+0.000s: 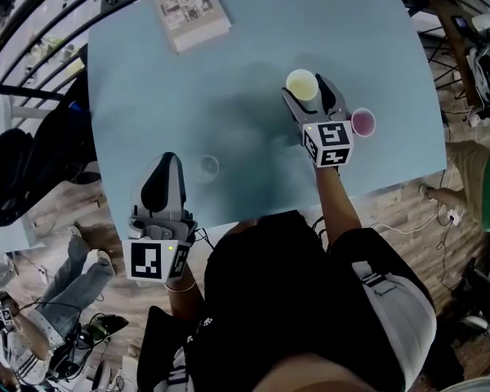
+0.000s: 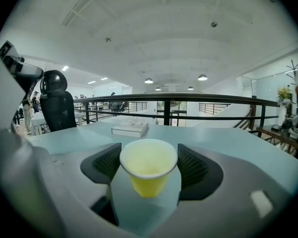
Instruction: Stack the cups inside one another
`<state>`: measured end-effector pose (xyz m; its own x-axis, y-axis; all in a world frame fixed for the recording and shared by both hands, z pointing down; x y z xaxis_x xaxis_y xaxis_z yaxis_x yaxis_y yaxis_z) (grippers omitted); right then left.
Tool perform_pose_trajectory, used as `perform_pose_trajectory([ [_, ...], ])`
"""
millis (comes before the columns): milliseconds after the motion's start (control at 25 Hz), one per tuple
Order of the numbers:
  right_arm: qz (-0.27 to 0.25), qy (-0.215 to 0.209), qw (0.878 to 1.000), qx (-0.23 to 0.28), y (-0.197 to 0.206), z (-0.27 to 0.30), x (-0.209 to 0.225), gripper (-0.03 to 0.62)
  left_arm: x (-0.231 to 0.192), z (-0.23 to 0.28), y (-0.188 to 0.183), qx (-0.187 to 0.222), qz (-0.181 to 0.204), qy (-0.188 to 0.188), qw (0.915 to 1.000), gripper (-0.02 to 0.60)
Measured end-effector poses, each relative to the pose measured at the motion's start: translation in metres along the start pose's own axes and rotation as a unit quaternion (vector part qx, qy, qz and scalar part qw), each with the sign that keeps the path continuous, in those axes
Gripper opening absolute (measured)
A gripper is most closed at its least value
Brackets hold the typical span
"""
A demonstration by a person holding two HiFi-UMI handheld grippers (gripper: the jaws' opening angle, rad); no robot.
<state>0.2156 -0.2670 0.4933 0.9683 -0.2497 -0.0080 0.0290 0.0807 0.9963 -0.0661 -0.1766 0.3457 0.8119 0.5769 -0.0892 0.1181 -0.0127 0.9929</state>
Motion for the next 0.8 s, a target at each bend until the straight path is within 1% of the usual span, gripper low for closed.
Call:
perform_pose_trajectory([
  [200,-0.002,-0.019,1.0,0.016,-0.017,-0.015,-0.022,0.358,0.002,-0.012,-0.002,0.008,-0.002,0.005,1.0,0.002],
  [480,-0.003,-0.043,0.999,0.031,-0.038,-0.039,-0.05,0.357,0.002,-0.032,-0.007,0.017,0.001,0.002,0.9999,0.002],
  [800,-0.002,-0.105,0.993,0.055,-0.072,-0.056,-0.1,0.357,0.0,-0.058,-0.014,0.027,-0.001,-0.017,0.9995,0.002],
])
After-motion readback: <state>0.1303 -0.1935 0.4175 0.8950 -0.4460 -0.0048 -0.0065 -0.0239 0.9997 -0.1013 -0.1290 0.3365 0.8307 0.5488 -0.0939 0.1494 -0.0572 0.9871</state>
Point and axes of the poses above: the fingertips, and each gripper's own axes: z forward along the fingers, x to its right, y out of its underside, the point moved 2 cm from there along -z, backward along the fingers, and after that the axes turned 13 degrees about x, right-handed, at the moved point
